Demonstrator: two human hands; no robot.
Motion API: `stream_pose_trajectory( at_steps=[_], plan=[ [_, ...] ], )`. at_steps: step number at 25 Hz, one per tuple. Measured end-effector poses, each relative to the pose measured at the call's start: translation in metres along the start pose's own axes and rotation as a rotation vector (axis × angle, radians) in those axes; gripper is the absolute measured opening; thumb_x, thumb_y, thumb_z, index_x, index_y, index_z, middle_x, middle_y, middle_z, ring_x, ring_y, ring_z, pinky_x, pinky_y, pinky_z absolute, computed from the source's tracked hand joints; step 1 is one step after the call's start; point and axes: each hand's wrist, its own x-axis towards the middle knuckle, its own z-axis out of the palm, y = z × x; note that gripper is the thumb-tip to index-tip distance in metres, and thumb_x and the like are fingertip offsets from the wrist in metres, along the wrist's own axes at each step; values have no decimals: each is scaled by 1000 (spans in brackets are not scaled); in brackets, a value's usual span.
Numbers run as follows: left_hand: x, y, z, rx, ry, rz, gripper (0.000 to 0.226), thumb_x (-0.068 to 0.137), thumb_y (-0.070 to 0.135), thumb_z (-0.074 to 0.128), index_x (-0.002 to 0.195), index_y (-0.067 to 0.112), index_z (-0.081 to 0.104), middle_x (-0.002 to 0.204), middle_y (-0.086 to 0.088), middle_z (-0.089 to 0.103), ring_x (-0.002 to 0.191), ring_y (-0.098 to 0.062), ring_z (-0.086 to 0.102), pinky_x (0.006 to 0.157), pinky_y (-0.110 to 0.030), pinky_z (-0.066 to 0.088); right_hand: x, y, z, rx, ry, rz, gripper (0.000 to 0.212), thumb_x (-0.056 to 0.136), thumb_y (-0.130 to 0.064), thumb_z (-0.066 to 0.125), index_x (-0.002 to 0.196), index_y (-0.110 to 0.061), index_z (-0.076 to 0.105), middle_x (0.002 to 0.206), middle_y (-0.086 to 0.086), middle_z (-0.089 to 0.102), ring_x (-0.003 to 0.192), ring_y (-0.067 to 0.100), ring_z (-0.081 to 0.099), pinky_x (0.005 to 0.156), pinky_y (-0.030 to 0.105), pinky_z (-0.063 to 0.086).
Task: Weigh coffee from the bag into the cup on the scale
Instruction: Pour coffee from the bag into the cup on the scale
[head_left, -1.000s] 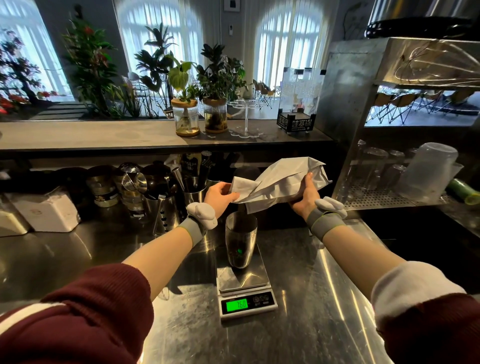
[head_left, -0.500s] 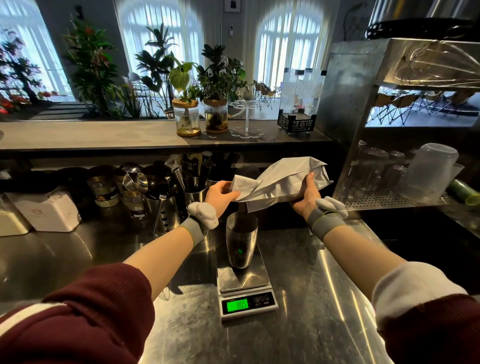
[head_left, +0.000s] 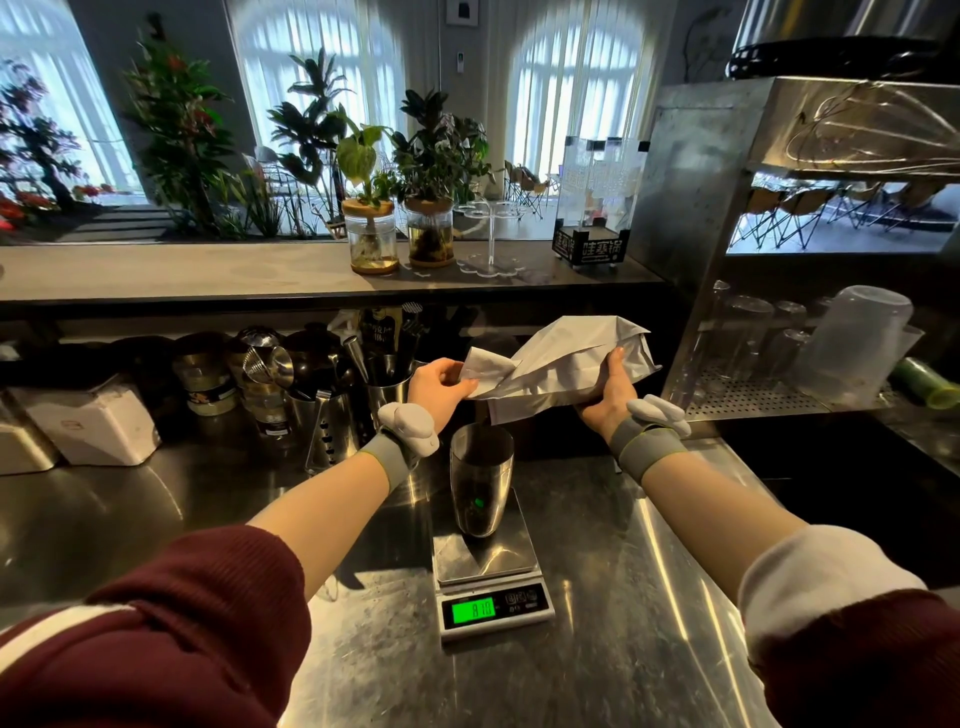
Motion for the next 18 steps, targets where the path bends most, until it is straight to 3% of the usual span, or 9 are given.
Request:
stream_pose_trajectory(
  at_steps=[7,13,16,18],
  plan=[
    [0,3,1,-88,-39,-83,37,84,9,61,120,2,55,119,-18,62,111,-29,57,97,-40,48,-5,-2,1,4,15,3,58,90,-45,56,136,-11,49,135,12,57,124,32,54,95,49,45],
    [0,2,1,-51,-6,-45,30,81,7,64,110,-1,60,109,-21,65,95,-23,58,90,-40,50,-4,-1,0,20,-8,9,55,90,-47,54,134,-13,53,134,12,58,121,31,57,89,48,47],
    [1,1,1,-9,4,-14,25,81,5,65,104,-3,62,100,-20,66,88,-20,57,85,-39,51,-2,1,0,9,-22,-2,55,89,-48,55,132,-14,55,133,10,59,100,28,63,88,47,48],
    [1,1,0,3,3,-2,23,81,5,64,102,-3,62,95,-18,65,86,-20,57,82,-36,50,-2,2,2,-10,-16,-5,55,89,-48,56,132,-15,55,132,10,60,103,28,63,87,47,48]
  ],
)
